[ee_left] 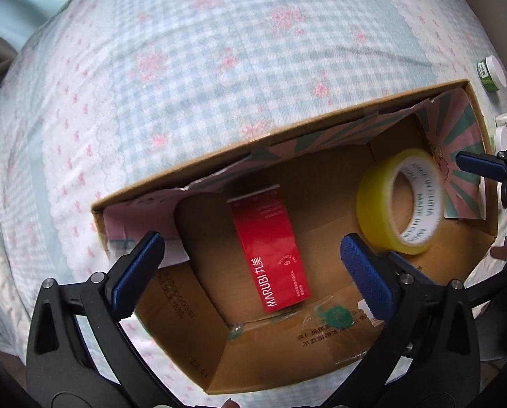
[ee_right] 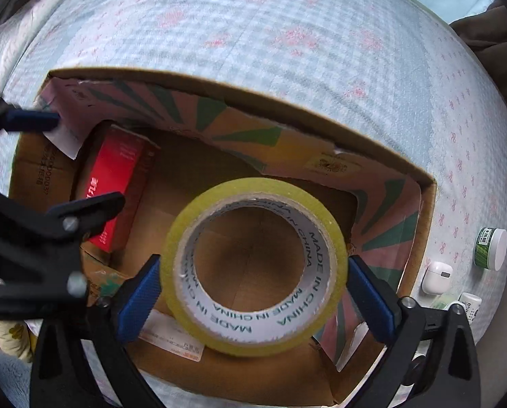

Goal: Organize rigid objects
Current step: 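Lower the red box into the cardboard box with the left tool while the right tool drops the tape in, then move both tools back toward the remaining jars on the bed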

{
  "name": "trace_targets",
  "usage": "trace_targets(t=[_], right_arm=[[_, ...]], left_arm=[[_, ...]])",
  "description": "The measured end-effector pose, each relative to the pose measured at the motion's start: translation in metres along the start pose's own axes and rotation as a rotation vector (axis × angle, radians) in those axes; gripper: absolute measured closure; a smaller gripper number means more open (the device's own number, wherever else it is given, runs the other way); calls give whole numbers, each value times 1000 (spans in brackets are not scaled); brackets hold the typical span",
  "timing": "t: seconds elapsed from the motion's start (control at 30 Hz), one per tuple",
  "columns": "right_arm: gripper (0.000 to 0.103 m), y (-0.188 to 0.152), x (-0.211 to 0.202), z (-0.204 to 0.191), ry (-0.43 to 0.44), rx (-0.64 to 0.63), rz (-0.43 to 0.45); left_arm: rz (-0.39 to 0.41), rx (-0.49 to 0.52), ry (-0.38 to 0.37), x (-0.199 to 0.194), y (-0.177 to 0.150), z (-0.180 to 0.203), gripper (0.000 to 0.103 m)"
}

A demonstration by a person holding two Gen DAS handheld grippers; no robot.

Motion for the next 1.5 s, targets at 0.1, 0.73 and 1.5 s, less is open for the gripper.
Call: trace_targets(t=[0.1, 0.73, 1.5], right_arm=[[0, 0, -14, -1, 9, -4, 85], [0, -26, -101, 5, -18, 145, 190], [0, -173, -283, 46, -100, 445, 448]], left_arm=[[3, 26, 14, -7, -1, 1, 0], [166, -84, 8, -108, -50, -25, 0], [567, -114, -18, -296, -163, 36, 0]])
Point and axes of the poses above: each gripper's, at about its wrist camera, not at the fingertips, and x roughly the way its jaws point, z to its right, y to its top, the point moved 10 cm from there along x, roughly the way its jaws point, and after that the axes turned 8 degrees about -z, right-handed, at the moved point
